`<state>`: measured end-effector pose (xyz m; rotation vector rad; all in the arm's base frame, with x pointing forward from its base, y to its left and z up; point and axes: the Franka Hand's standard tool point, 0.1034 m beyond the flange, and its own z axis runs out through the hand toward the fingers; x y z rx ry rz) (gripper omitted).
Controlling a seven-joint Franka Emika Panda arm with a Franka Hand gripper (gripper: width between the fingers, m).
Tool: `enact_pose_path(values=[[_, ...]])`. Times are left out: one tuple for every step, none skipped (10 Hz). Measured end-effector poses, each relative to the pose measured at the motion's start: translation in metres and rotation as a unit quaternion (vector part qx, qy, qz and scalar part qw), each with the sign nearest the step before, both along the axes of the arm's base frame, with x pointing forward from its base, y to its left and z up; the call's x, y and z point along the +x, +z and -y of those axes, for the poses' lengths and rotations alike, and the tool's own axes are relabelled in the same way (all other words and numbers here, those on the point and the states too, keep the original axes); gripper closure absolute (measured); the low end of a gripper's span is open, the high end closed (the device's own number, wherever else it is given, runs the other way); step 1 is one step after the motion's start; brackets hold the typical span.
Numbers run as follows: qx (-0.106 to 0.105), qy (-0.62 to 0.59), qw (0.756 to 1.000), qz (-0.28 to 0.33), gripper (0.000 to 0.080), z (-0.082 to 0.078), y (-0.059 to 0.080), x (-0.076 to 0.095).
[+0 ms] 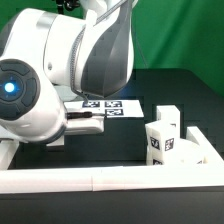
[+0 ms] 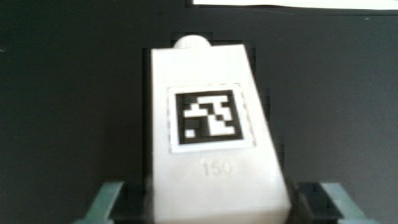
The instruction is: Assemble stool
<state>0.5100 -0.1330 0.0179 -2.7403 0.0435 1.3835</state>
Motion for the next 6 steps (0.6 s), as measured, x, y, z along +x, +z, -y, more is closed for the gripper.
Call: enact_pose_path(values=[[-0.006,0.004,1.000,0.025,0.0462,-0.007,0.016,0.017],[-0.010,-0.002,0.999,0.042,0.0462,-0.021,0.046,0.025],[-0.017,-0.008,0.998,0.057,0.0462,-0.031,0.063,0.027],[-0.021,-0.011,0.998,0.059,0.0462,-0.034,0.067,0.027],[-0.025,-0.008,0.996,0.088,0.0462,-0.031,0.061,0.037],[-0.029,-0.006,0.992,0.125,0.0462,-0.029,0.062,0.044]])
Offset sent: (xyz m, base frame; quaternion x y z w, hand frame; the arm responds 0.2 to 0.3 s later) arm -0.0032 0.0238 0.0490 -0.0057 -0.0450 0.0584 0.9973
